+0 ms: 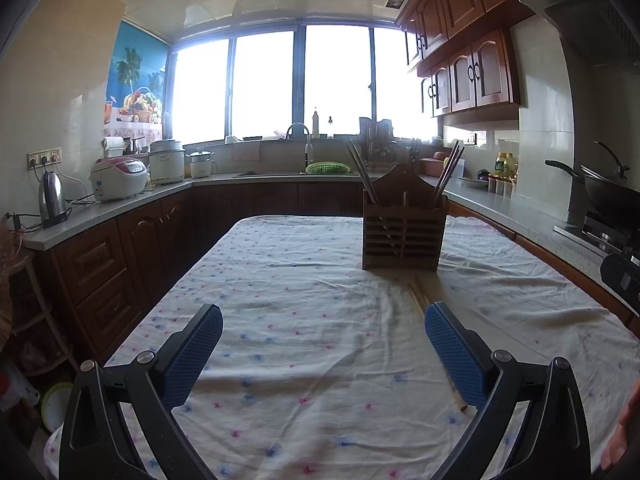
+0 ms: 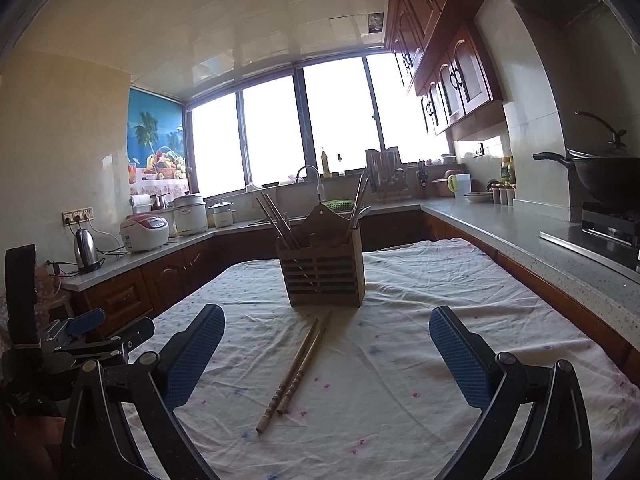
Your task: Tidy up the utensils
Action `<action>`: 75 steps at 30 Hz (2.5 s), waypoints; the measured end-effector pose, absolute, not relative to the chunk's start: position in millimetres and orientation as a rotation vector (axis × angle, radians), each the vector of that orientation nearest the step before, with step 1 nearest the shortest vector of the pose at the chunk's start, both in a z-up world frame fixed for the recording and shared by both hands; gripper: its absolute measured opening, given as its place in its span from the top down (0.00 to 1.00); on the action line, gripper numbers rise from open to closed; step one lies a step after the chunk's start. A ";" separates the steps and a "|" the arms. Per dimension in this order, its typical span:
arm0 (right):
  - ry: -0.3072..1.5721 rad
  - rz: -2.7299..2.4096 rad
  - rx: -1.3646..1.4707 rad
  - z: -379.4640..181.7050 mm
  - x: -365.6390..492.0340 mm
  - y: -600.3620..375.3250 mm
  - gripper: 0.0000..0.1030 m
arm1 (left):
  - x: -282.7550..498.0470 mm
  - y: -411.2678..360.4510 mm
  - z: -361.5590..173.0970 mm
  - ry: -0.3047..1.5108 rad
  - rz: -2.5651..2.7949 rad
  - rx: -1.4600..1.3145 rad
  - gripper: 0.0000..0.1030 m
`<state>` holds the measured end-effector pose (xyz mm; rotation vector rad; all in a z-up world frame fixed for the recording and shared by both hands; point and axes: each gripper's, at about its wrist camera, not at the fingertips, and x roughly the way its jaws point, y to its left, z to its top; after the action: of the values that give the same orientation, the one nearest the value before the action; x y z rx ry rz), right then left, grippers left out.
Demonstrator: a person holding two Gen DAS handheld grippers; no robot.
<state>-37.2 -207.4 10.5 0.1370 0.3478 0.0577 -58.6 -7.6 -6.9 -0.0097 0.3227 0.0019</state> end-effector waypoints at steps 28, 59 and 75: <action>0.343 0.063 0.134 13.9 -35.6 -207.3 0.00 | -52.3 -11.5 -6.1 0.329 -0.002 -0.010 0.01; 0.366 0.050 0.130 9.6 -22.0 -213.0 0.00 | -42.2 -14.8 -3.3 0.351 -0.009 -0.023 0.01; 0.396 0.042 0.132 7.4 -11.8 -219.0 0.00 | -37.8 -19.9 1.5 0.362 -0.022 -0.027 0.01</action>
<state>-11.8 -219.0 7.4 0.1320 0.3960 0.0419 -37.8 -19.9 1.5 -0.0272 0.3620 -0.0222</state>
